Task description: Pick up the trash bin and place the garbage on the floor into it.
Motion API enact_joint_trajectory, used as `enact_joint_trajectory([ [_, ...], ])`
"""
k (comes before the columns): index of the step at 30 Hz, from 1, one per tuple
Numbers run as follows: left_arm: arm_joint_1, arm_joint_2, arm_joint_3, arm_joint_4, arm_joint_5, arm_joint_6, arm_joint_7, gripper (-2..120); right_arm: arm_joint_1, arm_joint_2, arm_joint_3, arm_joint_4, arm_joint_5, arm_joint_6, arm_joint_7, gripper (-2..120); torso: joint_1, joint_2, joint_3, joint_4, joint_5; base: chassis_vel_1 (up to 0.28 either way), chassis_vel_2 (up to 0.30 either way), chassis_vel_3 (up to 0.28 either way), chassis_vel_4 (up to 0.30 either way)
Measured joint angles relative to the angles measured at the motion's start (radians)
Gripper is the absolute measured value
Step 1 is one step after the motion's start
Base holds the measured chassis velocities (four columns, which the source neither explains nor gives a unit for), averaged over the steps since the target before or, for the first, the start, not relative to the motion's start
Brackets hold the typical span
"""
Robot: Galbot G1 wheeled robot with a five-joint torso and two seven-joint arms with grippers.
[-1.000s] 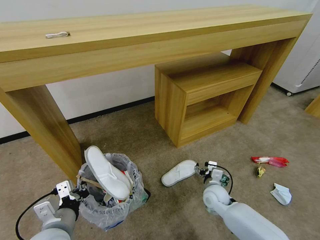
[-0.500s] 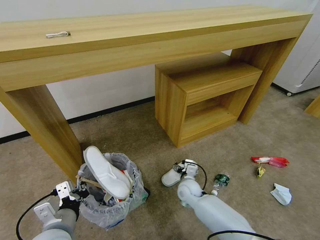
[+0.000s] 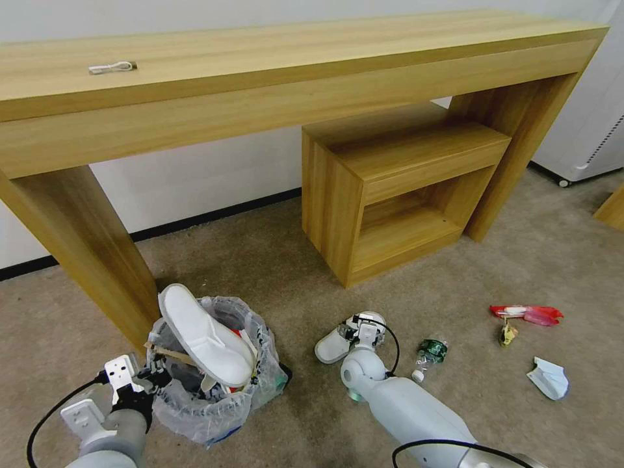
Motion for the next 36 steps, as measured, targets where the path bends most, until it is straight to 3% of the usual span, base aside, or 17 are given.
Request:
enact_joint_trajectory([
  [11, 0.010, 0.003, -0.003, -0.003, -0.002, -0.018, 0.001, 1, 0.007, 0.038, -0.002, -0.118, -0.058, 0.055, -0.033, 85, 0.000, 0.000, 0.000, 0.0002, 0.0001, 0.000, 0.000, 0.000, 0.000],
  [23, -0.006, 0.005, 0.002, 0.007, -0.002, -0.019, 0.004, 1, -0.021, 0.007, -0.004, -0.009, -0.076, 0.024, -0.020, 81, 0.000, 0.000, 0.000, 0.0000, 0.0001, 0.000, 0.000, 0.000, 0.000],
  [36, 0.003, 0.003, 0.002, -0.002, -0.004, -0.021, 0.007, 1, 0.010, 0.046, -0.025, -0.091, -0.090, 0.033, -0.031, 81, 0.000, 0.000, 0.000, 0.0001, 0.0000, 0.000, 0.000, 0.000, 0.000],
])
